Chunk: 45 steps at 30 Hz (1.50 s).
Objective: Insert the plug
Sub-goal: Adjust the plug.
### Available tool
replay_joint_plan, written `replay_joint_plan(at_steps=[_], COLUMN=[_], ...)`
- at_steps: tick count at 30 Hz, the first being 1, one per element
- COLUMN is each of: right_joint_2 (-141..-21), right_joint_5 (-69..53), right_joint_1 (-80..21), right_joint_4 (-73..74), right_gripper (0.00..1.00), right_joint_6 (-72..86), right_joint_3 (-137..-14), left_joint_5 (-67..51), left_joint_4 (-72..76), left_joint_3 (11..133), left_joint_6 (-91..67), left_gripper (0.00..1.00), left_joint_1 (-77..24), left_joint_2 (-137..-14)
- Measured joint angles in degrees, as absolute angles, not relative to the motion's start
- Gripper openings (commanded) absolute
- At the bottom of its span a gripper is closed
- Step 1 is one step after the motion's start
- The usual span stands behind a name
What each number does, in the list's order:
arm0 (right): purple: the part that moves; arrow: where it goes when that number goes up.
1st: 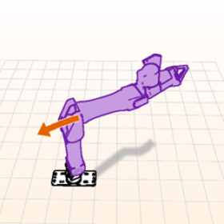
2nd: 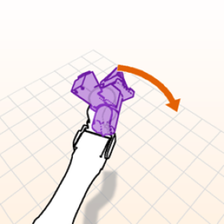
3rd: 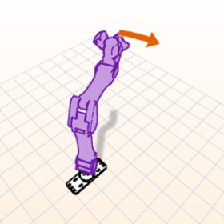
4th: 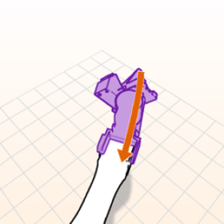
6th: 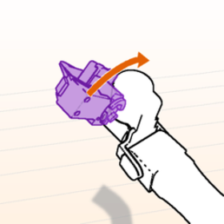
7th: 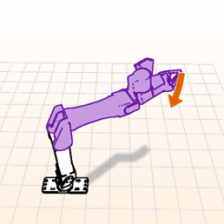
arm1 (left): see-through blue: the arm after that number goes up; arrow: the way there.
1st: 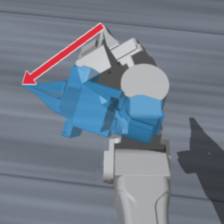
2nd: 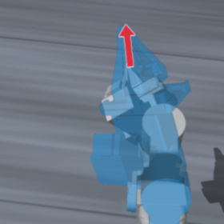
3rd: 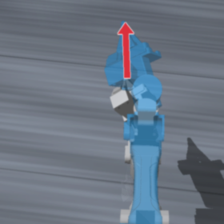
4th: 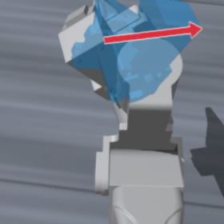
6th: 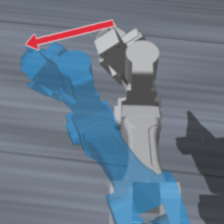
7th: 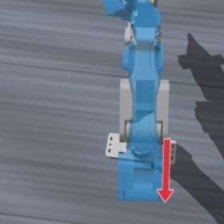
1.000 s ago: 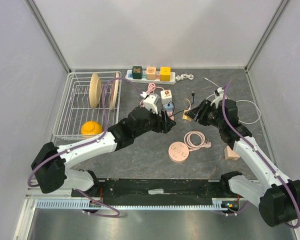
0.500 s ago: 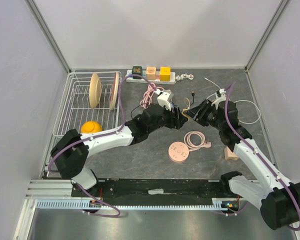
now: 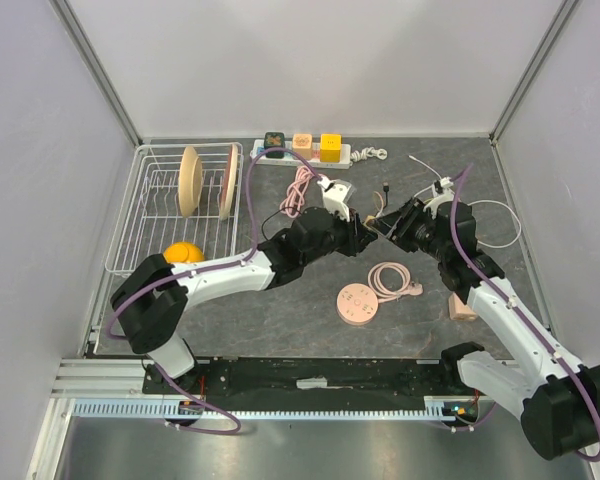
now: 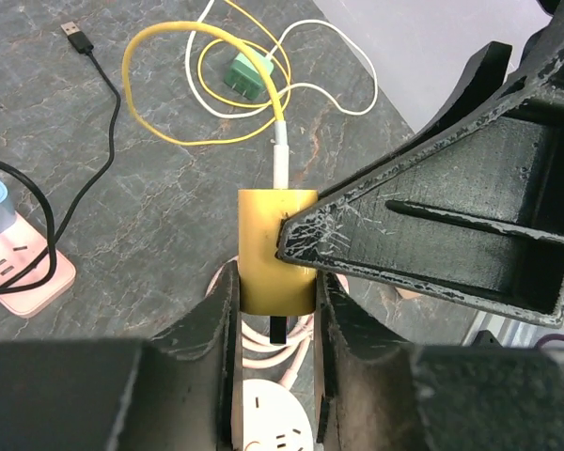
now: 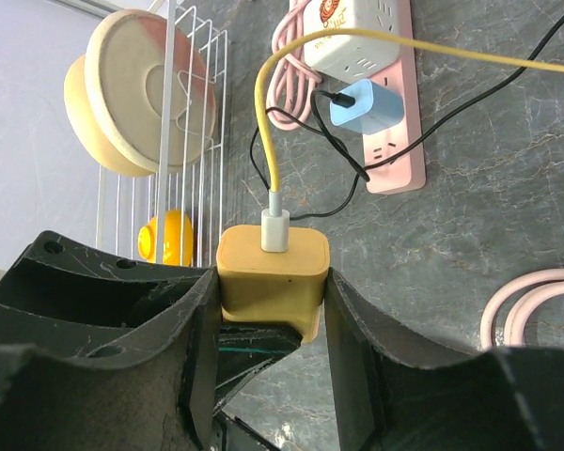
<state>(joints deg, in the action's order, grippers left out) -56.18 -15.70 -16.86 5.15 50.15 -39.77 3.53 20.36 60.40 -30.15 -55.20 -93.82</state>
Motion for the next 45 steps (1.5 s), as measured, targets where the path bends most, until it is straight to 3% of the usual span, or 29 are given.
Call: replay_joint_plan(at_steps=[2,4,7,13,23,45], right_joint_2=[-56.2,-56.2,-56.2,-56.4,-58.1,-60.1], right_joint_5=[-15.8,-16.5,-18.5,-25.0,-34.3,-39.2], right_joint_1=[-16.9,-16.7,-16.8,-15.4,-12.6,-11.0], right_joint_4=[5.1,5.3,6.7,10.2,11.5,12.8], right_gripper=[0.29,0.49,0.66,0.77,0.78,0.67], right_joint_6=[50.0,49.6,48.6,47.3,46.2,43.3], right_joint_3=[-39.8,-39.8,-40.1,-43.4,-46.0,-44.6], left_joint_5=[2.9,2.5,1.1,-2.0,-6.5,-9.6], left_joint_4=[20.6,21.3,23.2,26.4,28.9,30.5], left_joint_3=[60.4,59.8,57.3,51.8,48.8,48.0], left_joint_6=[-28.2,-25.6,-21.3,-10.9,-3.7,-3.4], left_gripper=[0.02,0.02,0.02,0.02,0.02,0.04], left_joint_1=[-55.2,-55.2,-55.1,-55.0,-54.9,-54.9], left_joint_2=[-93.8,-93.7,-92.4,-88.7,-86.3,-84.7])
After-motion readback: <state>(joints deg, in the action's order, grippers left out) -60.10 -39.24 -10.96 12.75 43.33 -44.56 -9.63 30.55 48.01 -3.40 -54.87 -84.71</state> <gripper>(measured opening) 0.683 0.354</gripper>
